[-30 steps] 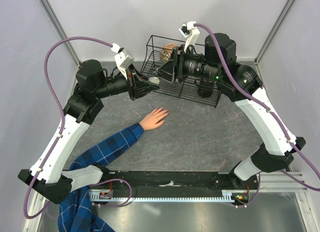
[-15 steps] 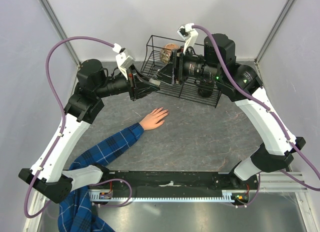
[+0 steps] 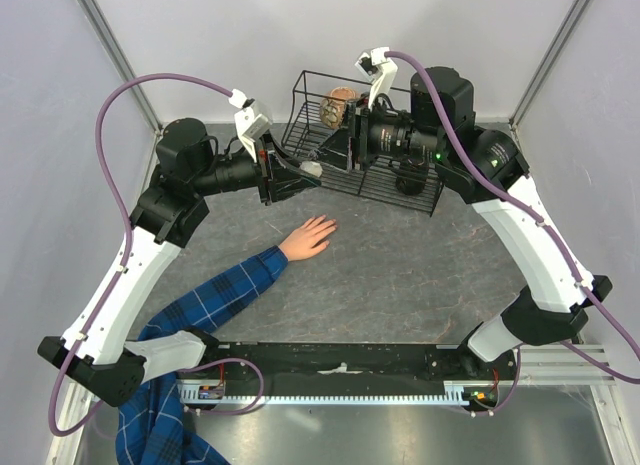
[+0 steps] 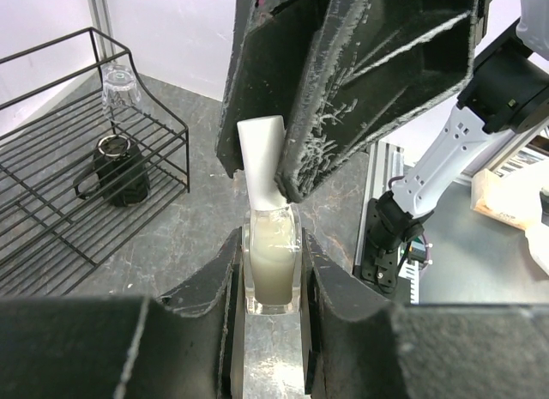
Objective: Paint the nails
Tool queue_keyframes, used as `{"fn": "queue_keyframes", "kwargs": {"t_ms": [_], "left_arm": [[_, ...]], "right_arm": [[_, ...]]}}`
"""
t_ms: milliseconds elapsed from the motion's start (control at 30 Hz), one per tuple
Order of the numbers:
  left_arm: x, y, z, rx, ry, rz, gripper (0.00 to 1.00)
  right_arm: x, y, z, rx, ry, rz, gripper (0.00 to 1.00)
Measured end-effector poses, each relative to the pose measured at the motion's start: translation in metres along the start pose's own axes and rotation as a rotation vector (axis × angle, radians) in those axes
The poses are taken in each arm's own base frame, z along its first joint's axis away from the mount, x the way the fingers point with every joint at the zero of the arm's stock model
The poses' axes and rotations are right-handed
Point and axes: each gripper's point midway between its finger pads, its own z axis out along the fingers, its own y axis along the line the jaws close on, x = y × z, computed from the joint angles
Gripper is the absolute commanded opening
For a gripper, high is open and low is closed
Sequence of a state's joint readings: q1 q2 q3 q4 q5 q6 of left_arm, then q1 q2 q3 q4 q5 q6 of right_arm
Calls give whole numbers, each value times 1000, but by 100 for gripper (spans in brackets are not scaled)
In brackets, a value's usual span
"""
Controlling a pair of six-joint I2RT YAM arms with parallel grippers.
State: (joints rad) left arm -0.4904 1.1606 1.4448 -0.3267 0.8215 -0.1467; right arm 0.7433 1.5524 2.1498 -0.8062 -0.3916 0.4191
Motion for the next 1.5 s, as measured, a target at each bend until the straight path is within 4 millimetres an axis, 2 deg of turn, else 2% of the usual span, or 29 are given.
{"fn": "queue_keyframes", "kwargs": {"t_ms": [133, 267, 467, 600, 767, 1100, 1333, 1500], "left_arm": [[2, 0, 0, 0, 8, -8, 2], [3, 0, 0, -1, 11, -11, 2], [3, 0, 0, 0, 11, -11, 2], [3, 0, 0, 0, 12, -12, 2], [3, -1, 0, 6, 13, -12, 2], [5, -9, -1, 54, 21, -14, 2], [10, -27, -2, 166, 35, -18, 2], [10, -35, -3, 219, 33, -15, 2]], "right_arm": [[1, 0, 0, 1, 3, -3, 29], [1, -1, 0, 2, 4, -3, 37], [4, -2, -1, 6, 15, -10, 36], [6, -2, -1, 6, 23, -14, 27], [6, -2, -1, 4, 25, -15, 0], [8, 1, -6, -24, 32, -85, 0], [14, 14, -21, -102, 9, -179, 0], [11, 21, -25, -134, -21, -211, 0]]}}
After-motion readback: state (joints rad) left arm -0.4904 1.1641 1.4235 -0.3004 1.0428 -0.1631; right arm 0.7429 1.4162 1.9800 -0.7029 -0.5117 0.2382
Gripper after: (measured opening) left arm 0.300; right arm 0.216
